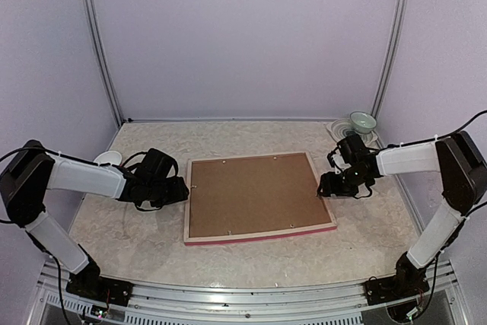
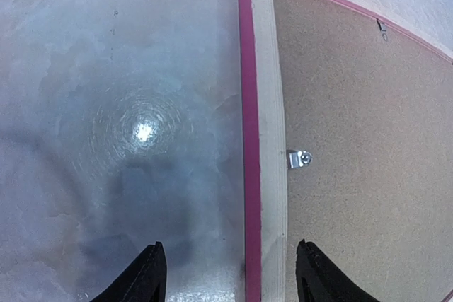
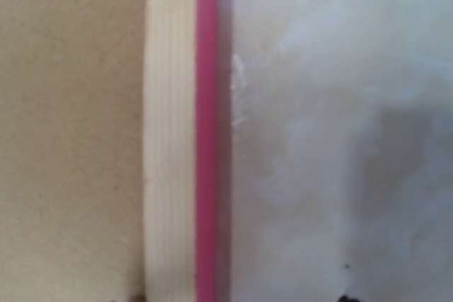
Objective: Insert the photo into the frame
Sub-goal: Press the fastener onto the backboard, then pick up the photo frame from the center of the board.
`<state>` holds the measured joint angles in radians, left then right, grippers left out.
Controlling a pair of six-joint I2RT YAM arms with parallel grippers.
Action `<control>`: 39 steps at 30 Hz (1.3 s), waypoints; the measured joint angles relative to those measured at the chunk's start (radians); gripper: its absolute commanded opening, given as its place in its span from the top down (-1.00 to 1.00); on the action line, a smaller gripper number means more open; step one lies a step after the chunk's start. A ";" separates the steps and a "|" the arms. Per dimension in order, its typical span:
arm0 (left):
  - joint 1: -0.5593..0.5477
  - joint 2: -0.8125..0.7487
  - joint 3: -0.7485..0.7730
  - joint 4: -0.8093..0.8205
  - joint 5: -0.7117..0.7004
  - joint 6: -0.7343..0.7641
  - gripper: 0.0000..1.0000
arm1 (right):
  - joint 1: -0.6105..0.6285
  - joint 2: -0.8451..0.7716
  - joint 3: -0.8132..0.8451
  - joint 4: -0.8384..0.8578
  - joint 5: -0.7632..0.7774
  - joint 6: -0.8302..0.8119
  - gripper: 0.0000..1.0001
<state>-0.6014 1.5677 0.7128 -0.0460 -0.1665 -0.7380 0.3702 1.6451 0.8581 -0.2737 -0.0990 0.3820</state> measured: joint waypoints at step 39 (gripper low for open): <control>-0.558 -0.050 0.210 -0.079 -0.294 0.466 -0.98 | 0.009 -0.301 -0.155 -0.042 0.070 0.016 -0.98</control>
<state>-1.1599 1.5177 0.9226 -0.1246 -0.4610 -0.2718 0.3794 1.3445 0.7029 -0.3161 -0.0292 0.3977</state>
